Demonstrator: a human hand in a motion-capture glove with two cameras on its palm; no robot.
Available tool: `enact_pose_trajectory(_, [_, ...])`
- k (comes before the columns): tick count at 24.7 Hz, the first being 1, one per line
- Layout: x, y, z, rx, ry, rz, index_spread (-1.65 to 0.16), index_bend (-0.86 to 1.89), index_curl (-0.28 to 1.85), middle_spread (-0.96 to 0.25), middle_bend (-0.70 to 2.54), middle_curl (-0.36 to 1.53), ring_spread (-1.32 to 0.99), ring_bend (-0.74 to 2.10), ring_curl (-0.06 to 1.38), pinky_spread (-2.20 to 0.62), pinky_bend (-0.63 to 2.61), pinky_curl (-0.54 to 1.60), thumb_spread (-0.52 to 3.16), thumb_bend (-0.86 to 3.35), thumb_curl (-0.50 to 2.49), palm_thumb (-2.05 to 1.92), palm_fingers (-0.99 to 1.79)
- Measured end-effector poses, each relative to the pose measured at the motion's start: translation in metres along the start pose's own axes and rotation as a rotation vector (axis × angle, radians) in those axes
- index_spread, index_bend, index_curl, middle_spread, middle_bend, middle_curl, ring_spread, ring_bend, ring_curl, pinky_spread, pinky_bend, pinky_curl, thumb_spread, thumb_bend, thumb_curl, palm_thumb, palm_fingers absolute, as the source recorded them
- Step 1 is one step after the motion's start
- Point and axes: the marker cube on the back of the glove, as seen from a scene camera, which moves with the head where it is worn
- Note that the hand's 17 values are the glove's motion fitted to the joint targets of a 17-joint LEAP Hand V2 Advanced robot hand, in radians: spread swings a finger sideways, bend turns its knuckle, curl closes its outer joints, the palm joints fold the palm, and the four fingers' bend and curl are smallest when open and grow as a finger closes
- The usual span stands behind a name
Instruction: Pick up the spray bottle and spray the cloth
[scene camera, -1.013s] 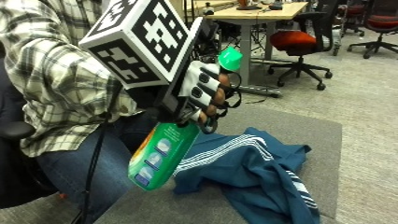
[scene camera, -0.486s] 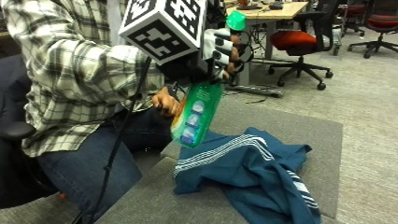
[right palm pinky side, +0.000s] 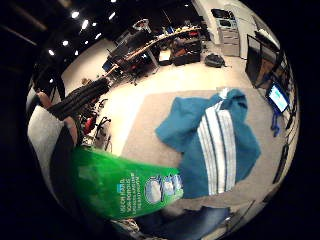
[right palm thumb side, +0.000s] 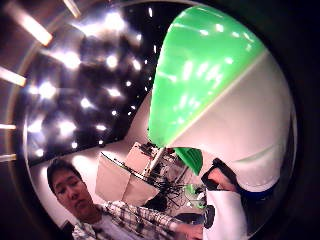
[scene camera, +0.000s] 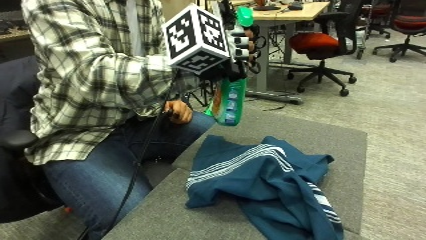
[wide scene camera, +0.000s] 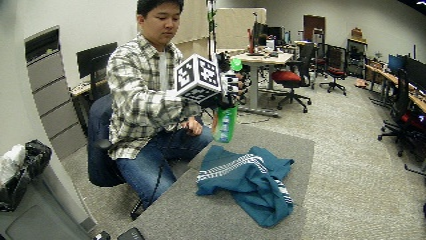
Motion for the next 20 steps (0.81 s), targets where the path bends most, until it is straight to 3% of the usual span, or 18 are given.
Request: enact_pose_trajectory(20, [0.015, 0.02, 0.093, -0.031, -0.198, -0.084, -0.28, 0.24, 0.63, -0.17, 0.5, 0.52, -0.2, 0.54, 0.47, -0.17, 0.49, 0.41, 0.21, -0.03, 0.8, 0.98, 1.29])
